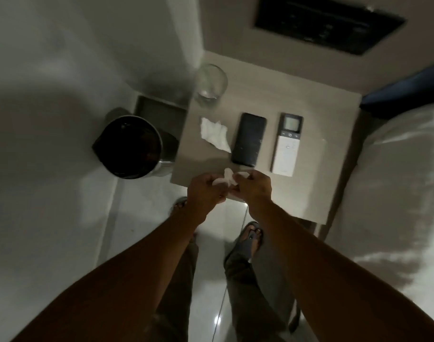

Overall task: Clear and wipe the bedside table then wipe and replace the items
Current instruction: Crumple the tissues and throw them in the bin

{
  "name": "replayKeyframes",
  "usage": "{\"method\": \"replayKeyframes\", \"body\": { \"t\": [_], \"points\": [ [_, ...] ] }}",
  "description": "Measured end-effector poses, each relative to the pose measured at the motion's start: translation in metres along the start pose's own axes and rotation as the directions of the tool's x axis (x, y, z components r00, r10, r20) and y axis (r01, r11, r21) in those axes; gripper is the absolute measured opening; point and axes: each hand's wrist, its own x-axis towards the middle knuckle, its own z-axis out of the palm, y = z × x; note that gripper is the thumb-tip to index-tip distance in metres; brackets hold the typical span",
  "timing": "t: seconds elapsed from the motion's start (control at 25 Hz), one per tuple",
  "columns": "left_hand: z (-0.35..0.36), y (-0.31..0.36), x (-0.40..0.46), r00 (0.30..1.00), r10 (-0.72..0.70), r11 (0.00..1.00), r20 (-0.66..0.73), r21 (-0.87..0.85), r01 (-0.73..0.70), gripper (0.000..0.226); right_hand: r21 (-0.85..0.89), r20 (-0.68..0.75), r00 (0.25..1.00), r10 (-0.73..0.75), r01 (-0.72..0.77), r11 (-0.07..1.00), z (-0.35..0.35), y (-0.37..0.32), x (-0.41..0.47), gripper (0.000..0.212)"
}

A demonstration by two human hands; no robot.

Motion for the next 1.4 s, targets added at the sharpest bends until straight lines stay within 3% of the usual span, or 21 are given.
{"method": "replayKeyframes", "body": {
  "t": [0.12,0.24,0.36,0.48,0.56,0.64,0.72,0.84,0.96,1.04,1.2,1.28,1.4],
  "points": [
    [-0.082,0.005,-0.009,0.988,0.015,0.994,-0.155,-0.104,-0.032,0.007,0.024,0.184,0.981,-0.064,0.061,0.998,0.077,-0.031,-0.029,0.014],
    [-0.164,0.008,-0.004,0.941,-0.107,0.964,-0.322,-0.266,0.018,0.009,0.014,0.332,0.941,-0.065,0.064,0.998,0.161,-0.061,-0.053,0.010],
    [-0.216,0.010,0.006,0.935,-0.218,0.931,-0.281,-0.347,0.113,0.016,-0.137,0.348,0.936,-0.058,0.112,0.984,0.211,-0.078,-0.062,0.036],
    [-0.219,0.011,0.022,0.936,-0.247,0.963,-0.250,-0.169,0.209,0.018,-0.334,0.247,0.938,-0.245,0.319,0.887,0.190,-0.082,-0.047,0.036],
    [-0.199,0.014,0.032,0.969,-0.064,0.976,-0.240,0.190,0.111,0.016,-0.349,0.128,0.920,-0.371,0.392,0.851,0.151,-0.079,-0.034,0.030],
    [-0.164,0.025,0.049,0.981,0.109,0.947,-0.163,0.318,-0.053,0.007,-0.337,-0.053,0.912,-0.406,0.366,0.867,0.105,-0.080,-0.018,0.039],
    [-0.124,0.046,0.067,0.965,0.217,0.909,-0.146,0.392,-0.145,0.020,-0.382,-0.165,0.883,-0.439,0.353,0.854,0.071,-0.083,0.003,0.040],
    [-0.079,0.084,0.085,0.944,0.305,0.888,-0.124,0.395,-0.235,0.035,-0.498,-0.060,0.882,-0.468,0.379,0.780,0.062,-0.090,0.027,0.033],
    [-0.058,0.098,0.111,0.980,0.173,0.908,-0.099,0.403,-0.120,0.035,-0.454,0.033,0.907,-0.420,0.388,0.802,0.073,-0.092,0.036,0.040],
    [-0.058,0.094,0.121,0.992,0.082,0.936,-0.099,0.350,-0.042,0.031,-0.398,0.021,0.928,-0.373,0.350,0.848,0.081,-0.092,0.038,0.040],
    [-0.079,0.078,0.108,0.992,0.047,0.970,-0.114,0.241,-0.019,0.025,-0.086,0.011,0.971,-0.240,0.240,0.967,0.098,-0.090,0.031,0.006],
    [-0.110,0.065,0.094,0.986,0.020,0.990,-0.164,0.141,0.003,0.024,-0.015,0.126,0.963,-0.238,0.242,0.970,0.122,-0.088,0.015,0.008],
    [-0.171,0.041,0.080,0.968,-0.109,0.989,-0.227,-0.125,0.082,0.029,-0.088,0.296,0.920,-0.257,0.294,0.952,0.175,-0.090,-0.007,0.026]
  ]
}}
